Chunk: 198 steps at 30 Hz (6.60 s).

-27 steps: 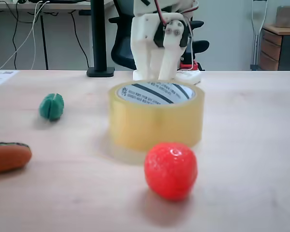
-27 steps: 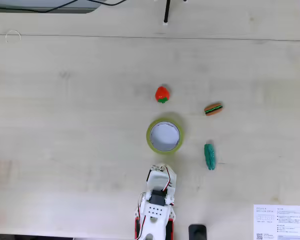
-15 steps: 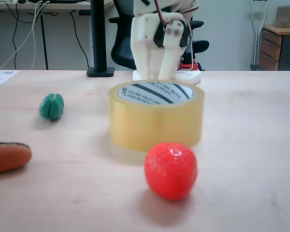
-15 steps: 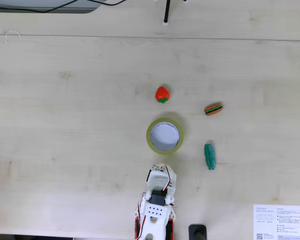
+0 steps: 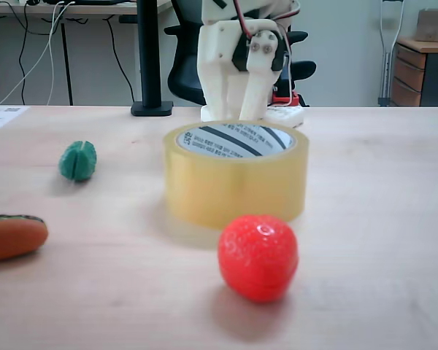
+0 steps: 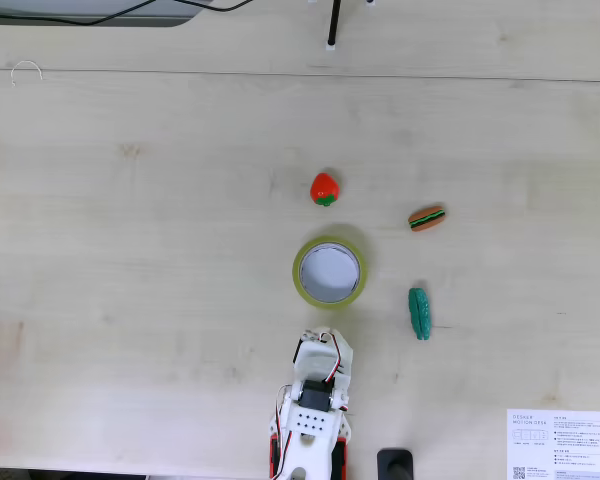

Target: Grasp a cucumber and put it in the hole.

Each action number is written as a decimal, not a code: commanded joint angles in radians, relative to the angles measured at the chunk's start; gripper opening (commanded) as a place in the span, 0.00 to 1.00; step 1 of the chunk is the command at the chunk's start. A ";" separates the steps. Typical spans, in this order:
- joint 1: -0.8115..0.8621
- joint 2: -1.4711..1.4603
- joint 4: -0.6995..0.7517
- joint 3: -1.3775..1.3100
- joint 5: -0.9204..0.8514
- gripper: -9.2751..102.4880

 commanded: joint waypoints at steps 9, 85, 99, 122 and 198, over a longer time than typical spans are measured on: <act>-0.008 0.003 -0.002 0.014 0.002 0.08; 0.017 0.005 -0.144 0.005 -0.018 0.15; 0.285 0.003 -0.551 -0.092 -0.362 0.24; 0.515 -1.161 -0.489 -0.959 -1.017 0.46; 0.670 -1.882 -0.551 -1.103 -1.224 0.28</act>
